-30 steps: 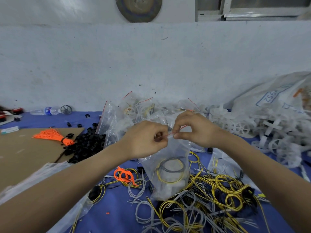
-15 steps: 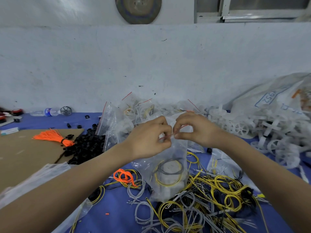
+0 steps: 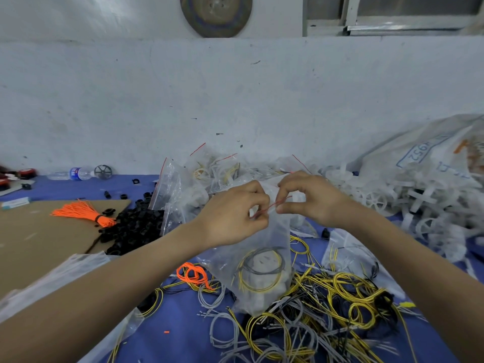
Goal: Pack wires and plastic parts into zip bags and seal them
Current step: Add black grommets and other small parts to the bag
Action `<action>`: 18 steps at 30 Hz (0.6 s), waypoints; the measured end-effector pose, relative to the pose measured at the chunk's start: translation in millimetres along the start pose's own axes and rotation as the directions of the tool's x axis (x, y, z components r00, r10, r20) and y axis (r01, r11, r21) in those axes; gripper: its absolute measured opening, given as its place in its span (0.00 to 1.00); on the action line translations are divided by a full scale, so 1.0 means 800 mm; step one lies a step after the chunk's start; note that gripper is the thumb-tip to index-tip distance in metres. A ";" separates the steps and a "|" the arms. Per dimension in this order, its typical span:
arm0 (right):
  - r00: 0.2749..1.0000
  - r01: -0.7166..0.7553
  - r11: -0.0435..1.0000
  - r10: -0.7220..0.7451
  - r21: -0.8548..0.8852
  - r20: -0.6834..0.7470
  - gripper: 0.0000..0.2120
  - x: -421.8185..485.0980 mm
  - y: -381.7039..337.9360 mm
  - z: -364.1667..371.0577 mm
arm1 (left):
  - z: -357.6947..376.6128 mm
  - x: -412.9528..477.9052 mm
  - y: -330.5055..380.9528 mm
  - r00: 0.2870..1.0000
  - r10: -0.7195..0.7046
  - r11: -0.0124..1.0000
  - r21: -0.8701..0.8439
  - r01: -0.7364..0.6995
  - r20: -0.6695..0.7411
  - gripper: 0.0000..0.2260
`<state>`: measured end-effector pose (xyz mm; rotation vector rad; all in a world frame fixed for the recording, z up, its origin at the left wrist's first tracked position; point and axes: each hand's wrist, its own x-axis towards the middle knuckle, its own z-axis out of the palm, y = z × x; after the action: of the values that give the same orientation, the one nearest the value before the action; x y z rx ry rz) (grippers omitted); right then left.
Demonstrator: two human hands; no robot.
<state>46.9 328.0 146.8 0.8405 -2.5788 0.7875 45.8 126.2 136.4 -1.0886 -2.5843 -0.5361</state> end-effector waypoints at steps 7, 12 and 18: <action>0.991 -0.133 0.991 0.133 0.014 -0.023 0.08 -0.002 0.005 -0.006 | 0.000 -0.002 -0.007 0.999 0.040 0.999 0.000 -0.040 -0.011 0.09; 0.978 -0.200 0.980 0.199 0.004 -0.066 0.12 -0.008 0.019 -0.011 | -0.005 -0.015 -0.018 0.999 0.051 0.999 0.008 -0.052 0.013 0.11; 0.971 -0.232 0.905 0.238 0.358 0.026 0.12 -0.019 0.036 0.015 | -0.008 -0.060 -0.034 0.998 0.050 0.984 -0.170 -0.055 -0.031 0.13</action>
<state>39.3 346.9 118.7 0.6134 -2.5901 1.3631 59.3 75.9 116.9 -1.1914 -2.5160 -0.7665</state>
